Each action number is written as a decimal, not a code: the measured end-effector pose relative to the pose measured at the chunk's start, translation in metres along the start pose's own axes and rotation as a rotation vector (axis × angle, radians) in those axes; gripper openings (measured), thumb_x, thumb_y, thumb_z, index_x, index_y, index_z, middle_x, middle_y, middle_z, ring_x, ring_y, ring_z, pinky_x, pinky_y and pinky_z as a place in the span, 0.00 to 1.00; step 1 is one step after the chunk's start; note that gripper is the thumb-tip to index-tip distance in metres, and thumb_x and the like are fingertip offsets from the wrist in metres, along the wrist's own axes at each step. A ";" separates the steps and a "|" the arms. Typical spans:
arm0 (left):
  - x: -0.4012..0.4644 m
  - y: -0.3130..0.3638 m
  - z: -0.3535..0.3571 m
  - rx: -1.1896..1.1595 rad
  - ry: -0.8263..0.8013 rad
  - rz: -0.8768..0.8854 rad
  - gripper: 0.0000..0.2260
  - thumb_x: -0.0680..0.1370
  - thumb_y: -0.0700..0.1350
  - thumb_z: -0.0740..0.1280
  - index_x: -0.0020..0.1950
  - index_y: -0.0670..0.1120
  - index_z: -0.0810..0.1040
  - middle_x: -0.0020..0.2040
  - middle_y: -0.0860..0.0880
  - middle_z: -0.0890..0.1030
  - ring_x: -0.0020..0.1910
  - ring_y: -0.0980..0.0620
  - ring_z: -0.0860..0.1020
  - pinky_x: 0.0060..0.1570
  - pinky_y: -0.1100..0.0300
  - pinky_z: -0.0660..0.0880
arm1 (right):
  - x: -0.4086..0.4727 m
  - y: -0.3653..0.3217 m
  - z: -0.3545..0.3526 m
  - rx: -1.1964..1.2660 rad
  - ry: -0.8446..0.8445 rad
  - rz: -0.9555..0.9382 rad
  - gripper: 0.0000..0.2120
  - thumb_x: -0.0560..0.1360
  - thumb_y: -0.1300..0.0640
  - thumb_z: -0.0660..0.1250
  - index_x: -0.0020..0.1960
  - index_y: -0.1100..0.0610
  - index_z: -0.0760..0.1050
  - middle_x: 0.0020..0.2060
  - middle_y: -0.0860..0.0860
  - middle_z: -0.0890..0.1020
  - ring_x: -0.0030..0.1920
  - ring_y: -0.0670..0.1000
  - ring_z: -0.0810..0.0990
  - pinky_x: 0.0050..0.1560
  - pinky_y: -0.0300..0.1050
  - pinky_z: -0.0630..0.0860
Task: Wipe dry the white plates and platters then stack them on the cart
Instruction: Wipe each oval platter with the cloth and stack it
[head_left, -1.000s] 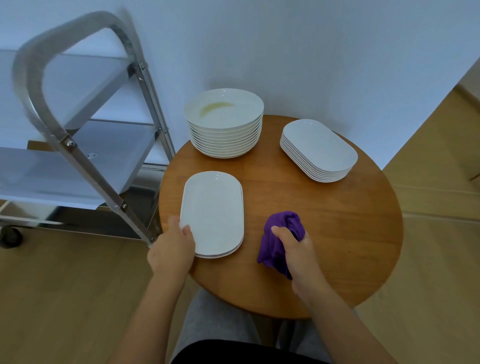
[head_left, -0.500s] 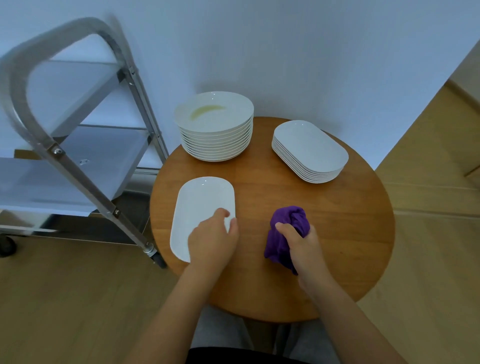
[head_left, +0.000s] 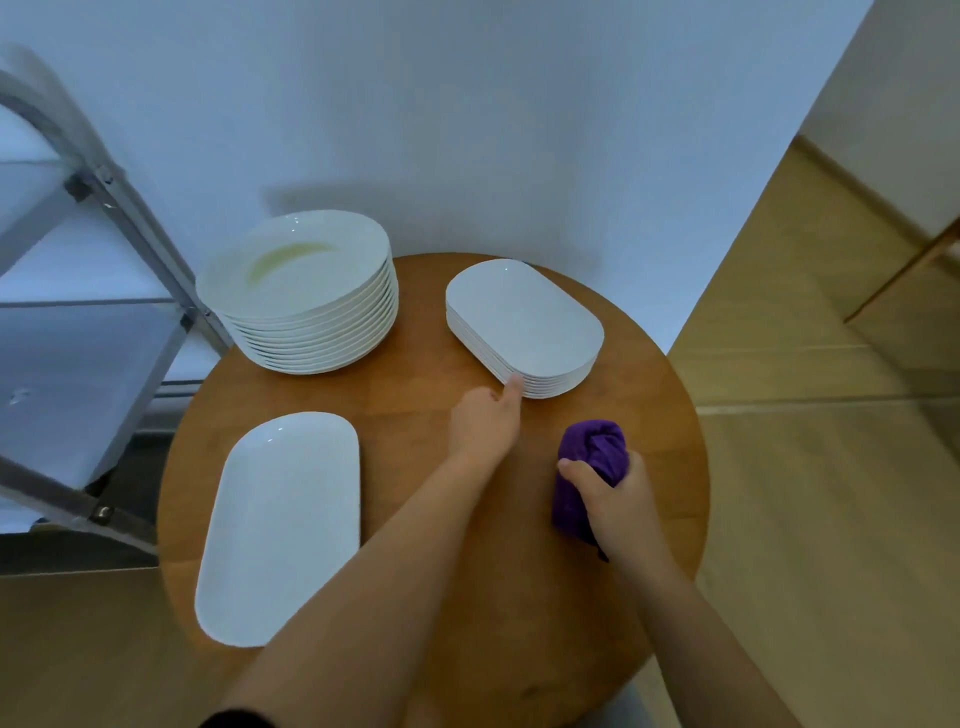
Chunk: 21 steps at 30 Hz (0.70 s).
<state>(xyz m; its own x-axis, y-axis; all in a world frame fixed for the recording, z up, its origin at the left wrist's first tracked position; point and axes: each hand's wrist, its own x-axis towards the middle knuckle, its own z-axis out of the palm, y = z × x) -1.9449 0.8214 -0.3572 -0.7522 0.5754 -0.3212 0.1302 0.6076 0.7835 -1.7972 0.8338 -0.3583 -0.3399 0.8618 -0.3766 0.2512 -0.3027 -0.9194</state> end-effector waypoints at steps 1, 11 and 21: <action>0.007 0.006 0.003 -0.079 -0.002 -0.060 0.21 0.78 0.62 0.57 0.36 0.47 0.75 0.37 0.49 0.80 0.39 0.53 0.77 0.34 0.61 0.68 | 0.003 0.000 -0.002 -0.001 0.004 0.008 0.30 0.70 0.52 0.73 0.68 0.52 0.64 0.56 0.51 0.75 0.53 0.52 0.75 0.47 0.46 0.74; 0.036 0.023 0.014 -0.233 0.065 -0.135 0.17 0.78 0.50 0.62 0.31 0.45 0.75 0.23 0.51 0.77 0.35 0.53 0.77 0.32 0.62 0.67 | 0.020 0.001 -0.006 0.012 -0.026 0.027 0.29 0.69 0.53 0.73 0.67 0.51 0.65 0.55 0.50 0.76 0.52 0.52 0.77 0.52 0.51 0.77; 0.015 0.028 -0.023 -0.392 -0.006 -0.130 0.07 0.81 0.44 0.59 0.46 0.44 0.74 0.36 0.45 0.83 0.28 0.55 0.75 0.27 0.65 0.71 | 0.008 0.001 -0.008 0.049 -0.030 0.022 0.26 0.69 0.51 0.73 0.63 0.47 0.64 0.51 0.45 0.75 0.49 0.46 0.76 0.43 0.42 0.75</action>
<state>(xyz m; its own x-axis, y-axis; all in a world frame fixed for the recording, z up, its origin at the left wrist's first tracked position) -1.9677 0.8347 -0.3279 -0.7424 0.5111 -0.4330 -0.2224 0.4216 0.8791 -1.7924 0.8434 -0.3610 -0.3622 0.8421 -0.3997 0.2144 -0.3420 -0.9149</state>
